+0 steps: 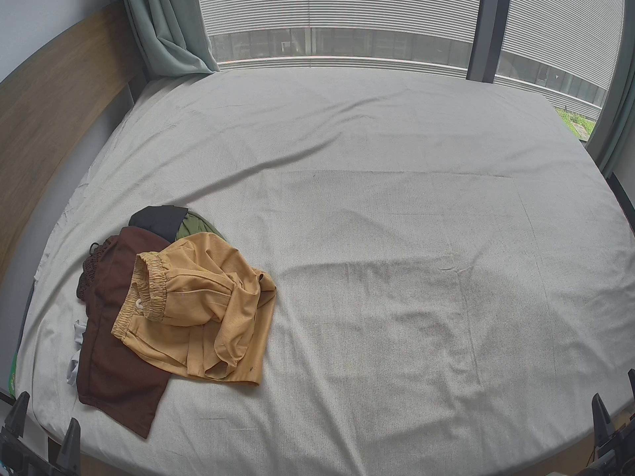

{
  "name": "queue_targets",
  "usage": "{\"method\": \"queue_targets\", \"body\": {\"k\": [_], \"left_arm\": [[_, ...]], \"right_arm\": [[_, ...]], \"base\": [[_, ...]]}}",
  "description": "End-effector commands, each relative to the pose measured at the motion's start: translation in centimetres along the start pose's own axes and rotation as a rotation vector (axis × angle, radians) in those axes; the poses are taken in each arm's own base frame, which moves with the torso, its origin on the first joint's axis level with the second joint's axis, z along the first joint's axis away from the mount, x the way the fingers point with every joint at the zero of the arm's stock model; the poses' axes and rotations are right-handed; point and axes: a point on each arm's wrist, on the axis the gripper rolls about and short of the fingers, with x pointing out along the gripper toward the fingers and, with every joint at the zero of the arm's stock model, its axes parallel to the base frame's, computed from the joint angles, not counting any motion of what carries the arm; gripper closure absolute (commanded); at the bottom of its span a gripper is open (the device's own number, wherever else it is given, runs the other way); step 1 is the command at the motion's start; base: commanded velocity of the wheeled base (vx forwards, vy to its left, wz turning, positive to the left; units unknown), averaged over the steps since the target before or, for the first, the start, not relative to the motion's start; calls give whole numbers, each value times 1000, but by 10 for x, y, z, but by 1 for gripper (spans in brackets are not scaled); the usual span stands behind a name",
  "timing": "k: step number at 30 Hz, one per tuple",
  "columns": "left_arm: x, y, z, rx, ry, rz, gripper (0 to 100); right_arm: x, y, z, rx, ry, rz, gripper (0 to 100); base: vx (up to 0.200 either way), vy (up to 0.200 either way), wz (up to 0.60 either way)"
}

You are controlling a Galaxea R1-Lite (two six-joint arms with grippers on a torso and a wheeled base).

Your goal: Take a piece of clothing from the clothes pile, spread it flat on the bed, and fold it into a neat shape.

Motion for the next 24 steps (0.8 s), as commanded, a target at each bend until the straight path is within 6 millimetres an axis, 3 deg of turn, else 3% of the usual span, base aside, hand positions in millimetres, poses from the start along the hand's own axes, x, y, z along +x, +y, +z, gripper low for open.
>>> {"method": "queue_targets", "body": {"k": [1, 13, 17, 20, 24], "left_arm": [[0, 0, -5, 1, 0, 2, 0], [0, 0, -3, -4, -17, -2, 0], [-8, 0, 23, -2, -128, -3, 0], [-3, 0, 9, 19, -70, -7, 0], [-4, 0, 16, 9, -83, -47, 0]], "right_arm": [[1, 0, -5, -2, 7, 1, 0], [1, 0, -4, -6, 6, -1, 0], [1, 0, -4, -6, 6, -1, 0], [1, 0, -4, -6, 6, -1, 0], [1, 0, -4, -6, 6, -1, 0]], "base": [[0, 0, 0], [0, 0, 0], [0, 0, 0], [0, 0, 0], [0, 0, 0]]}}
